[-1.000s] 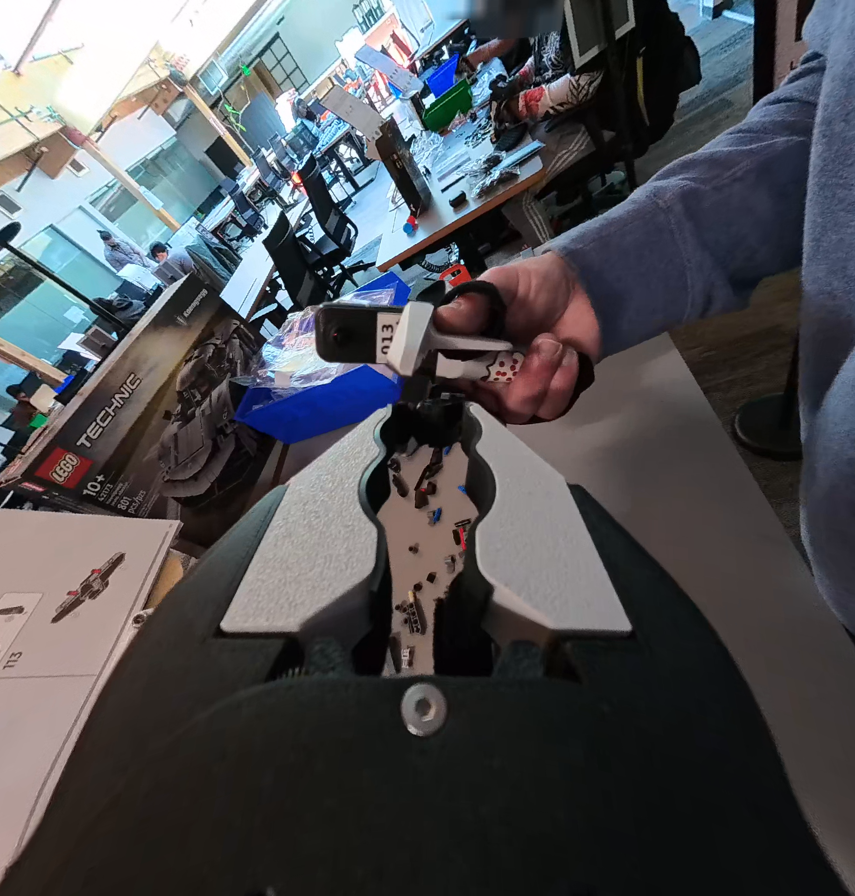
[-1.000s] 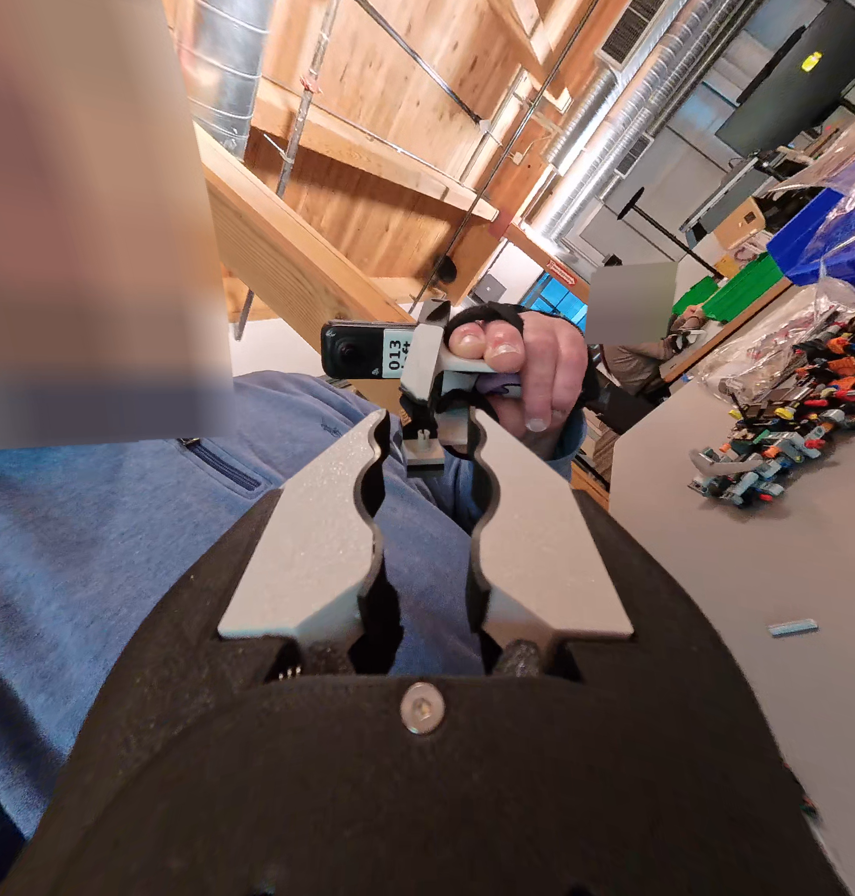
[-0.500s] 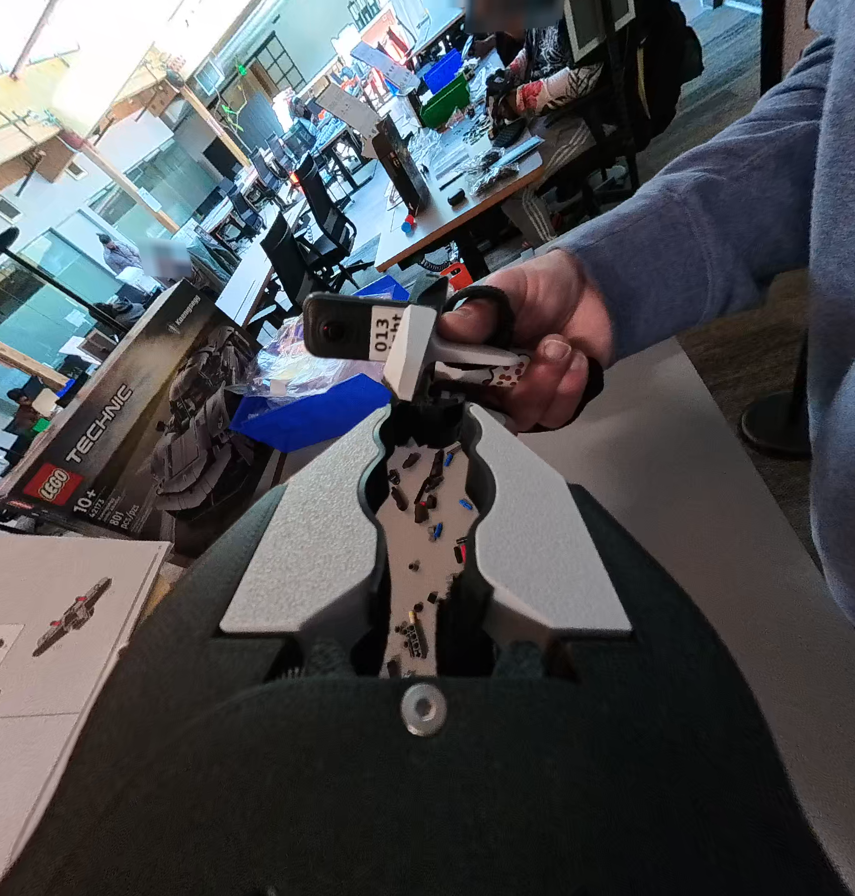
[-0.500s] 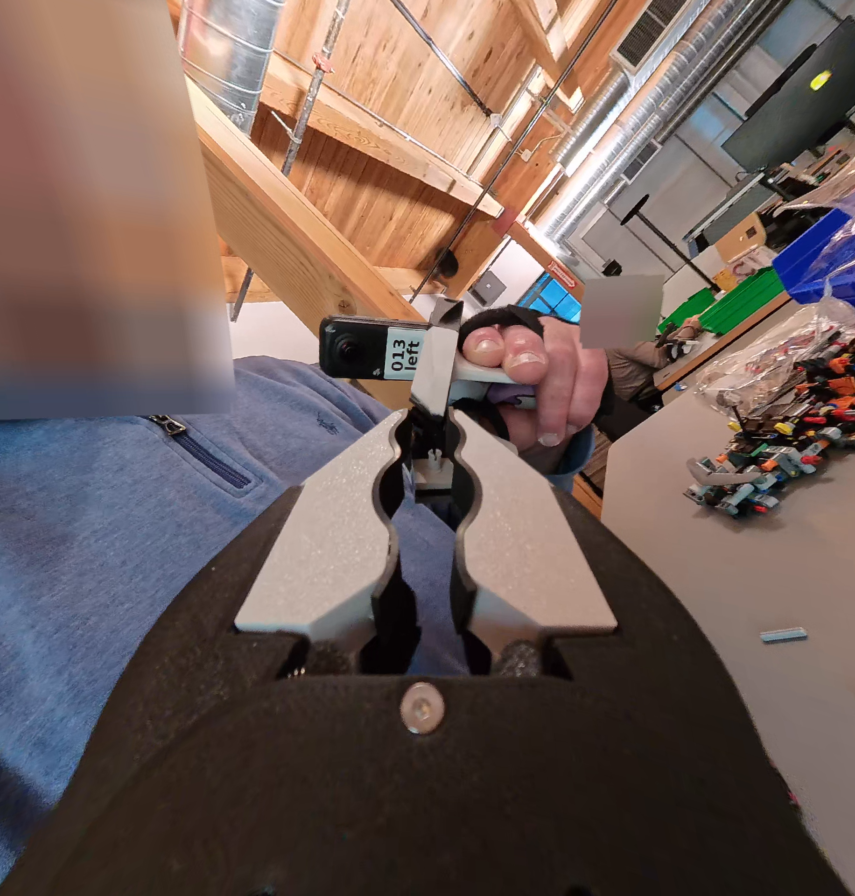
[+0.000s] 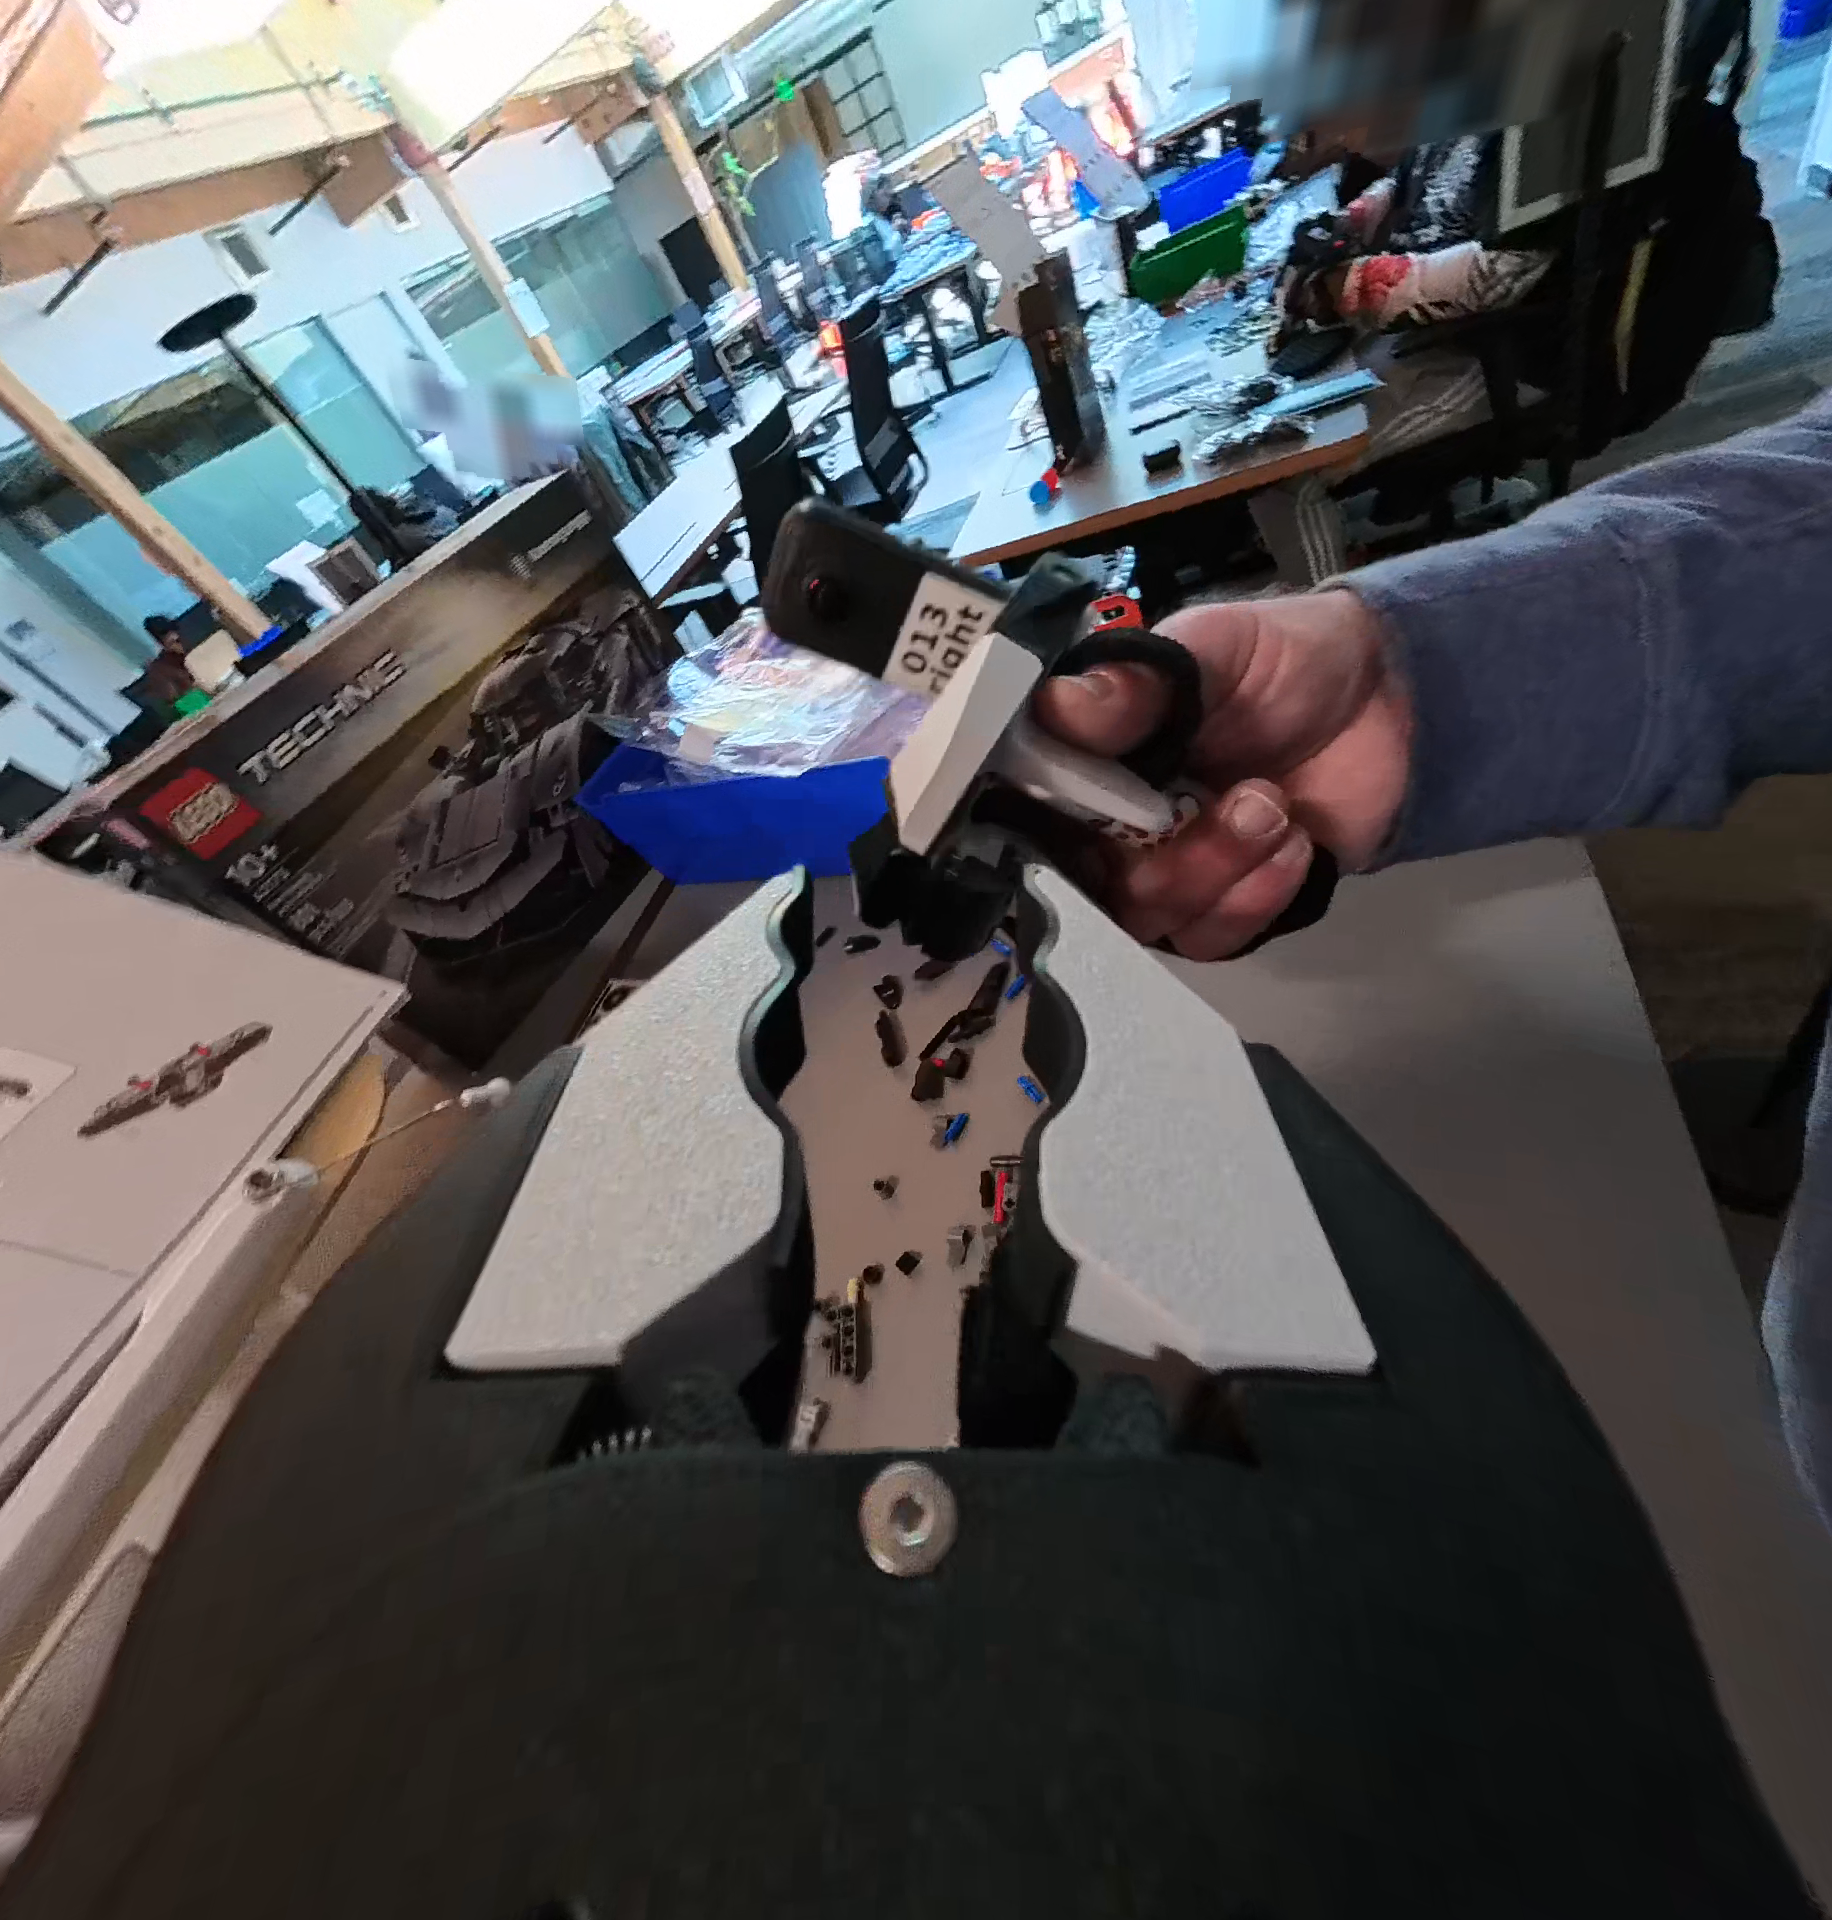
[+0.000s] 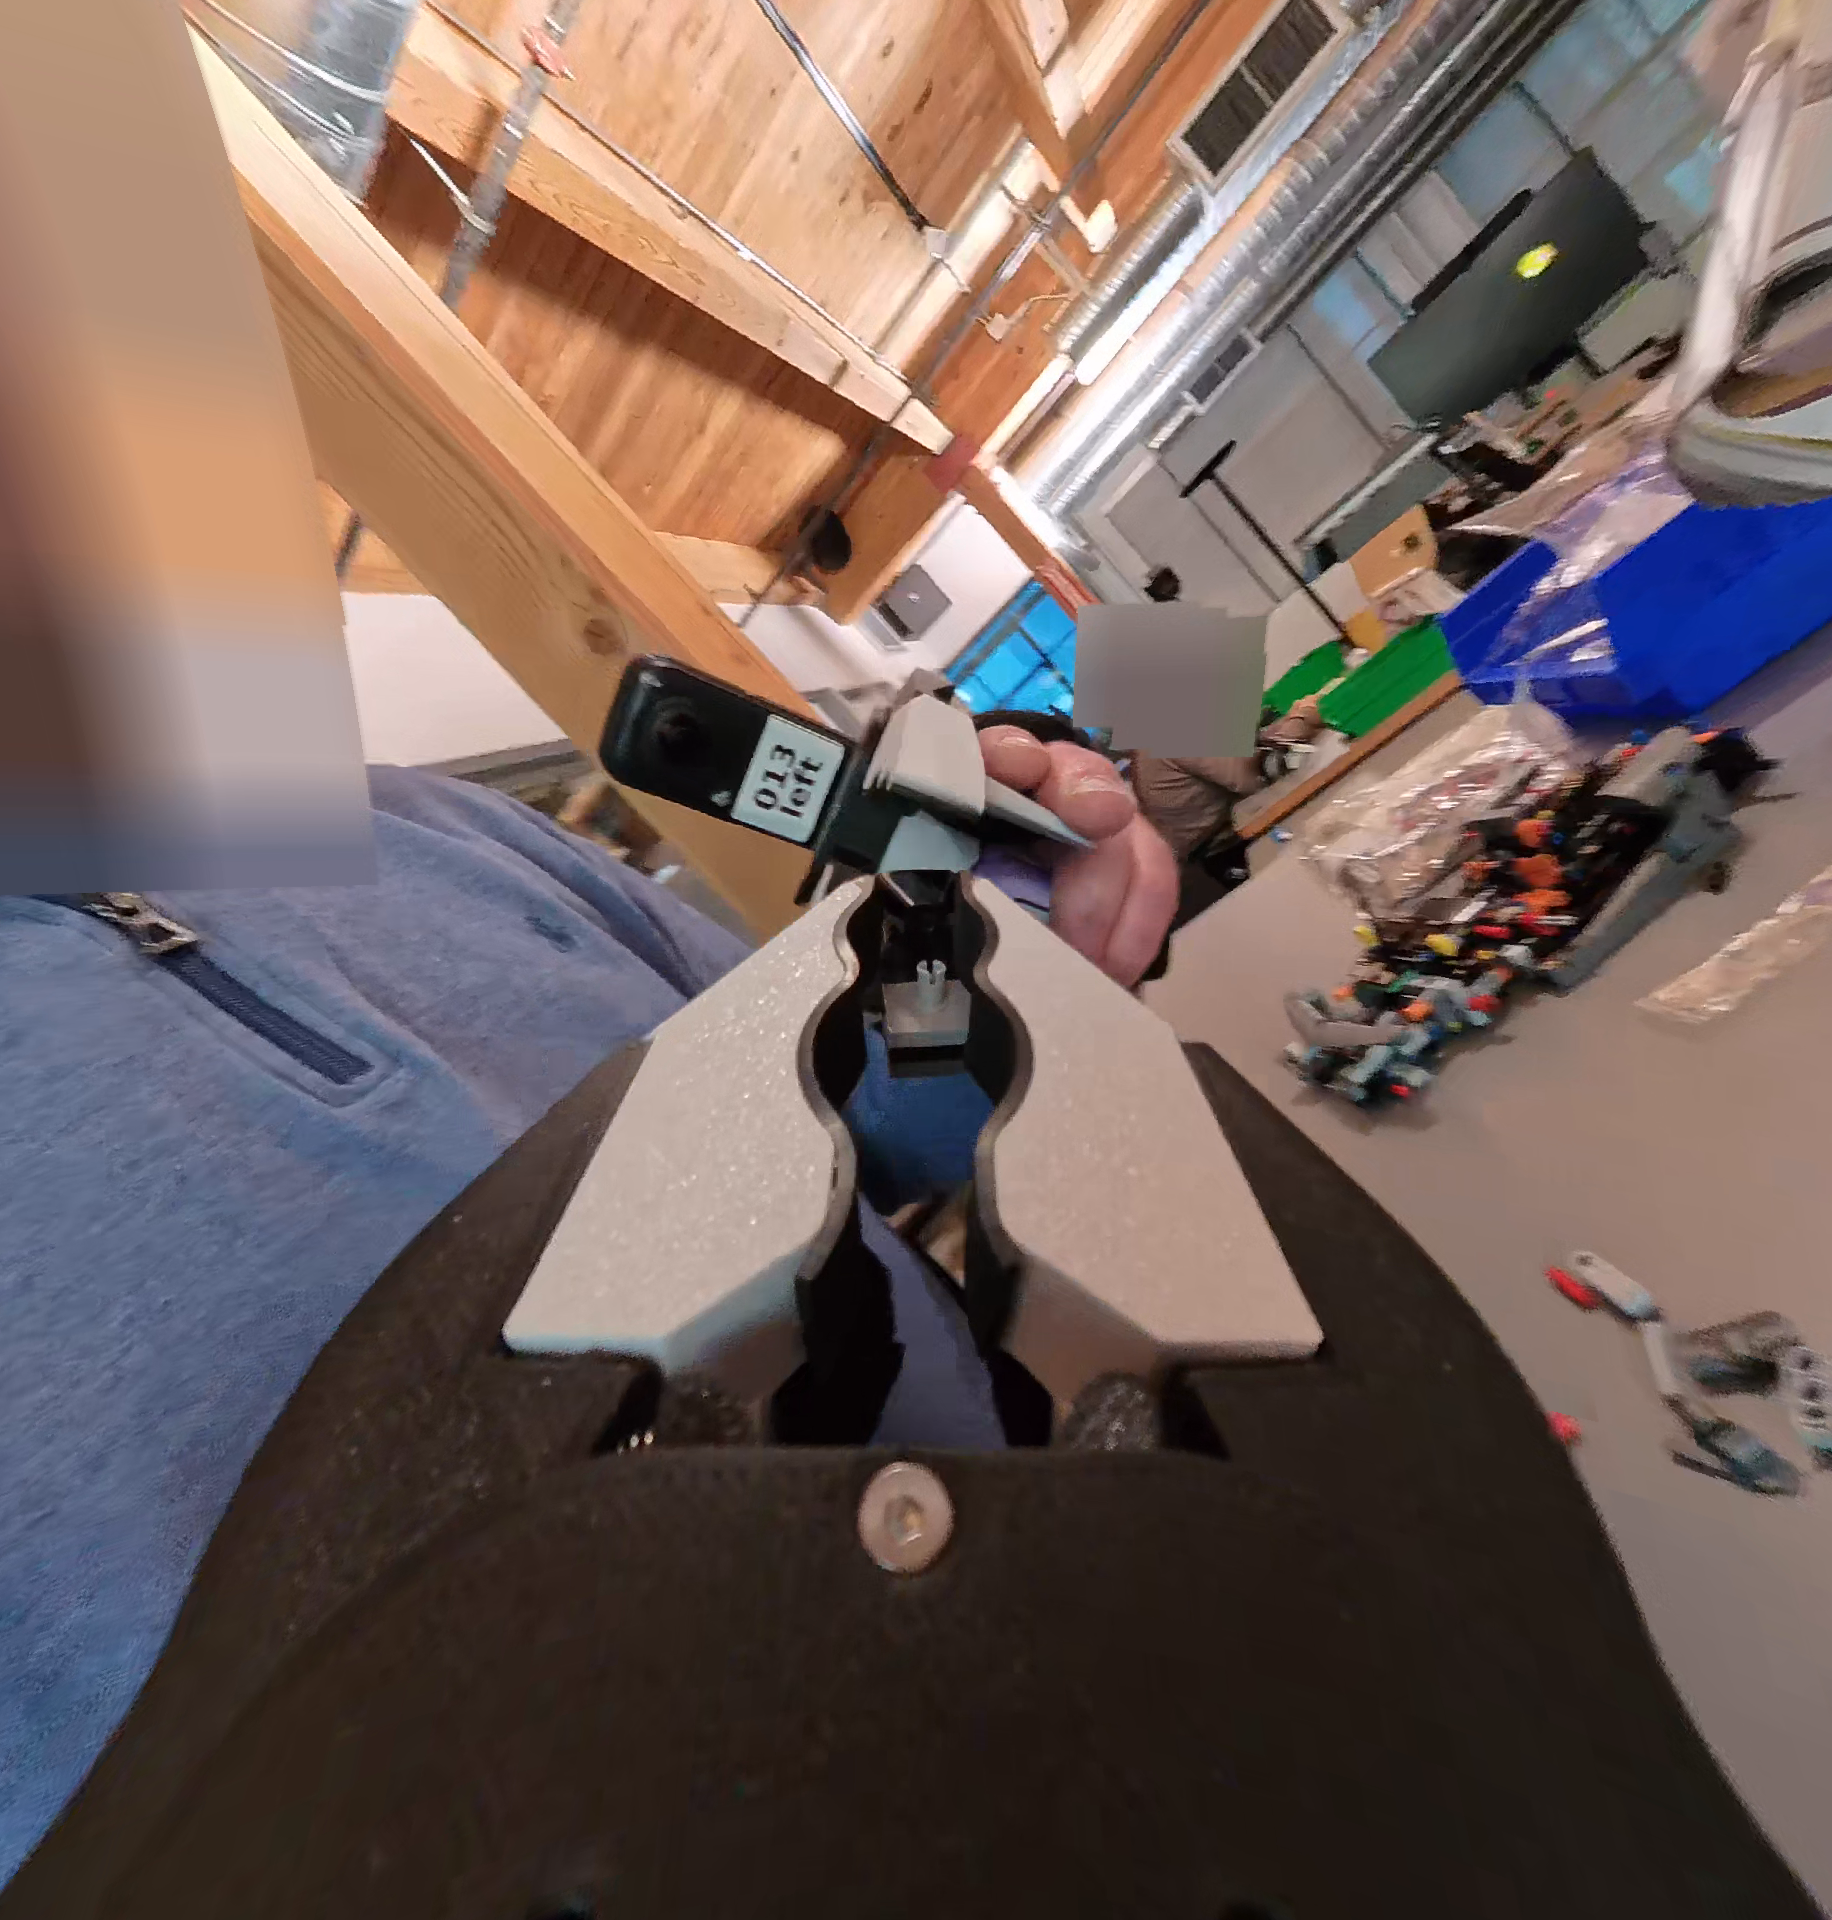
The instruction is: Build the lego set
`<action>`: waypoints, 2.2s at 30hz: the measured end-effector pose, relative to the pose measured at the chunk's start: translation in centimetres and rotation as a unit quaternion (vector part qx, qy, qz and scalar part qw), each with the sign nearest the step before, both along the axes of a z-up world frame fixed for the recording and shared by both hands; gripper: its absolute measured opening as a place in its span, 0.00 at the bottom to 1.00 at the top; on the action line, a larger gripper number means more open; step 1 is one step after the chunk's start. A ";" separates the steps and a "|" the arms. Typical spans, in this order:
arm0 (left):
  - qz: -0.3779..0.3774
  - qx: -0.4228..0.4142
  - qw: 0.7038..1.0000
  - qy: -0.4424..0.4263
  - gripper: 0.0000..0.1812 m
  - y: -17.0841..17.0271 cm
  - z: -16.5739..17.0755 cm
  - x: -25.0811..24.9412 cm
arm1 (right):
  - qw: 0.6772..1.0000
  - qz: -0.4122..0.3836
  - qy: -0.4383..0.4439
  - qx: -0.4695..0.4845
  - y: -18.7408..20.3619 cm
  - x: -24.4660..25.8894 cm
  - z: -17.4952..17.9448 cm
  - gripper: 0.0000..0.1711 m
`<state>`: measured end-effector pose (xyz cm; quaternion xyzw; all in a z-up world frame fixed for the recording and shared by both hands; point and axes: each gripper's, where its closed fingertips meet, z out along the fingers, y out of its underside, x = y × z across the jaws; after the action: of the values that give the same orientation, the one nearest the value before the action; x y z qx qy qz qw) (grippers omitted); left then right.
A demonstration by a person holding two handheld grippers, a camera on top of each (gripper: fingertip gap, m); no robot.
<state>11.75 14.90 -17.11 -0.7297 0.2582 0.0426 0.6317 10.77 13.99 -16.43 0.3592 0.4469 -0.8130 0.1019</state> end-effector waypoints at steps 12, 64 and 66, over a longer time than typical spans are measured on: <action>0.045 -0.010 0.971 -0.233 0.21 -1.3 0.4 -4.3 | 0.961 -0.115 0.085 0.235 0.1 -2.7 -0.5 0.06; 0.019 -0.042 0.940 -0.339 0.08 -8.8 -4.2 -6.1 | 0.775 0.003 -0.078 0.627 -2.6 3.1 -22.7 0.13; 0.018 -0.042 0.940 -0.337 0.08 -9.0 -4.2 -6.0 | 0.764 0.005 -0.080 0.640 -2.7 3.1 -23.7 0.10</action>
<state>5.71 5.94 -21.27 -0.7318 0.0186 -0.2052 0.6496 13.83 11.24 -40.10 0.4026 0.8552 -0.3065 -0.1122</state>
